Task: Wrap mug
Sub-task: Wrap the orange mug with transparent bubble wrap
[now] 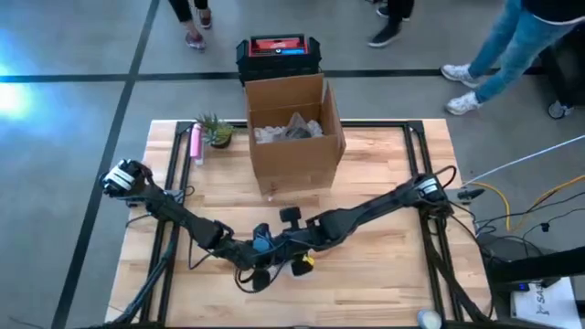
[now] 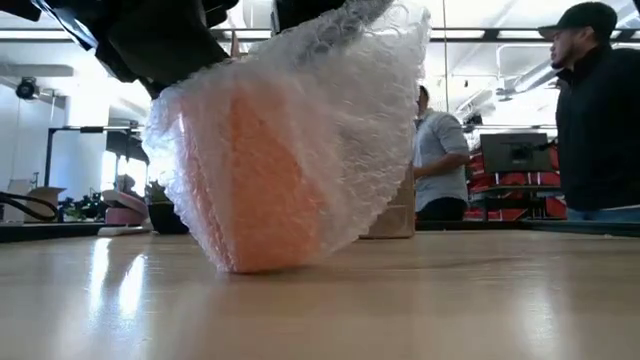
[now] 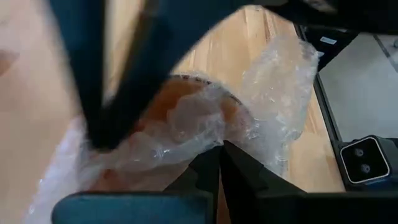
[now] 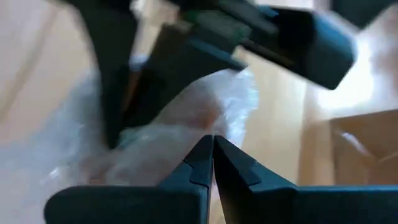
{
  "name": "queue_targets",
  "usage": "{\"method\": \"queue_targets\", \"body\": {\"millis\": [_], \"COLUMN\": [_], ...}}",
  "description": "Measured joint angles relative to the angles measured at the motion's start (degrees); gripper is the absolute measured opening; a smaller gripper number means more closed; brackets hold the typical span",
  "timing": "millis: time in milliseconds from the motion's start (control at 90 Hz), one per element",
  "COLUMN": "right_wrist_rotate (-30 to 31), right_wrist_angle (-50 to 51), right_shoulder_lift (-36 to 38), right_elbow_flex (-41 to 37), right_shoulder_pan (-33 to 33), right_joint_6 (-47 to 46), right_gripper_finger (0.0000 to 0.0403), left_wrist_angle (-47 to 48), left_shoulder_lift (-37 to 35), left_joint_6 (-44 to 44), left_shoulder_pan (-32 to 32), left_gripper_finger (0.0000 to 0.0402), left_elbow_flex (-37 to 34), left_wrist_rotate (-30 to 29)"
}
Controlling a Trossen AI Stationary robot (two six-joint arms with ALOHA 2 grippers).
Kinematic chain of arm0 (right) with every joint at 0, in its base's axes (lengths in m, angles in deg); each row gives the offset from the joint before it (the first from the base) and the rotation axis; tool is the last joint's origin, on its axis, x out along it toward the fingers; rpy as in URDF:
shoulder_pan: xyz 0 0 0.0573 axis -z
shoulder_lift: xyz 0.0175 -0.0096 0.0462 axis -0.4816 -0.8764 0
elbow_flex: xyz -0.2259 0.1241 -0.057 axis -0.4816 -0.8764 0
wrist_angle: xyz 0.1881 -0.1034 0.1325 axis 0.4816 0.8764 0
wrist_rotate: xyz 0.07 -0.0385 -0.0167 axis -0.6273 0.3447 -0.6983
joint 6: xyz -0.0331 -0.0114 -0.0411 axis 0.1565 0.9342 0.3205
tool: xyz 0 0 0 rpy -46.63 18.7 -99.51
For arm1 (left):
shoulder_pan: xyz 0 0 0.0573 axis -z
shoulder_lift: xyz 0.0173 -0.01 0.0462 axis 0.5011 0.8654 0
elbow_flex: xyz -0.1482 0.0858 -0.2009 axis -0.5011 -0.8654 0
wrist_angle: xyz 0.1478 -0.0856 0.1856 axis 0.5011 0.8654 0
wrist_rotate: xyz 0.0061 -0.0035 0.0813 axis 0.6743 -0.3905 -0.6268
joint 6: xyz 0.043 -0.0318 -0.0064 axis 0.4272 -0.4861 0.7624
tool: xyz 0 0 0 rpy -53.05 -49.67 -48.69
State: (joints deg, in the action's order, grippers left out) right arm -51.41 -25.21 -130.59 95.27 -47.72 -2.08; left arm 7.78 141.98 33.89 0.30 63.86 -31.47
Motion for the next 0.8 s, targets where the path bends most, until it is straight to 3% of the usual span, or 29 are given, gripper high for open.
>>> {"method": "queue_targets", "body": {"millis": [267,478,689,800], "right_wrist_rotate": [-0.41,-0.42,-0.43,-0.45], "right_wrist_angle": [1.06,1.66,1.46,1.32], "right_shoulder_lift": [-3.87,-4.60,-4.27,-4.25], "right_elbow_flex": [-0.60,-0.70,-0.80,-0.82], "right_shoulder_pan": [-0.73,-1.48,-1.56,-1.56], "right_joint_6": [-2.49,-2.49,-1.84,-1.42], "right_gripper_finger": [0.0000,0.0000,0.0000,0.0000], "left_wrist_angle": [0.19,4.95,19.73,19.78], "left_shoulder_lift": [-1.62,-9.30,-12.96,-10.58], "left_joint_6": [-0.52,-1.59,-8.03,-8.99], "left_shoulder_pan": [-0.07,0.19,0.70,0.59], "left_gripper_finger": [0.0000,0.0000,0.0000,0.0000], "left_elbow_flex": [-0.14,0.02,0.01,-1.08], "left_wrist_rotate": [-0.37,0.35,-9.43,-11.13]}}
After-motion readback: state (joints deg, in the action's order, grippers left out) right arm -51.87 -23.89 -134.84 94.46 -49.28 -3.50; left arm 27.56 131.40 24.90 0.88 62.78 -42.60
